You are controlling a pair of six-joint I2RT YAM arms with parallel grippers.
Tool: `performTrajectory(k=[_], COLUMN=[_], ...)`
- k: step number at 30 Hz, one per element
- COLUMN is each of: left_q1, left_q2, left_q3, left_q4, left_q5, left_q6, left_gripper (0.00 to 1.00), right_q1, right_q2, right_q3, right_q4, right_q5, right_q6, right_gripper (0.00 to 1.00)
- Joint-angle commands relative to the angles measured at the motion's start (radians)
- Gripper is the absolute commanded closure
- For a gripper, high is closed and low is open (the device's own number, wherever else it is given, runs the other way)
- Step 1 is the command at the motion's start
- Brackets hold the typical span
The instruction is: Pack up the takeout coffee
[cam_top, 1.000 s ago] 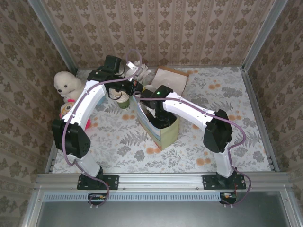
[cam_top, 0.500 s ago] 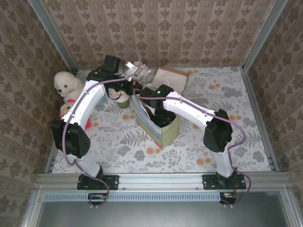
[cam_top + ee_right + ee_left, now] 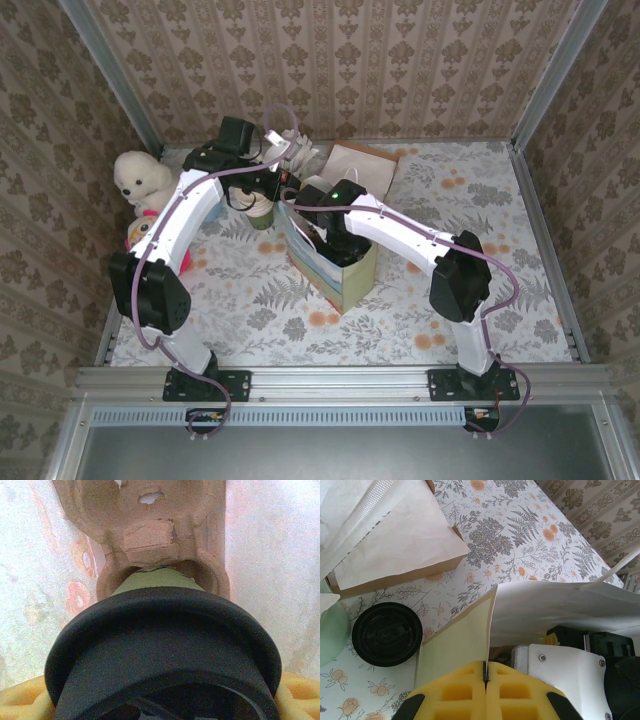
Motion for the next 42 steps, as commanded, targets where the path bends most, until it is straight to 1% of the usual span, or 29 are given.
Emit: performTrajectory(k=[1, 15, 42], left_q1=[0.004, 0.004, 0.005], left_q2=[-0.002, 0.001, 0.005], left_q3=[0.021, 0.024, 0.024], left_q4=[-0.028, -0.026, -0.026], left_q5=[0.009, 0.013, 0.020], left_q6=[0.004, 0.004, 0.001], left_gripper=[1.00, 1.00, 1.00], right_q1=[-0.005, -0.006, -0.016], right_q2=[-0.007, -0.019, 0.042], right_q3=[-0.003, 0.003, -0.094], right_q4=[0.067, 0.065, 0.129], right_q5=[0.032, 0.035, 0.010], right_q6=[-0.009, -0.013, -0.022], right_gripper=[0.51, 0.51, 0.51])
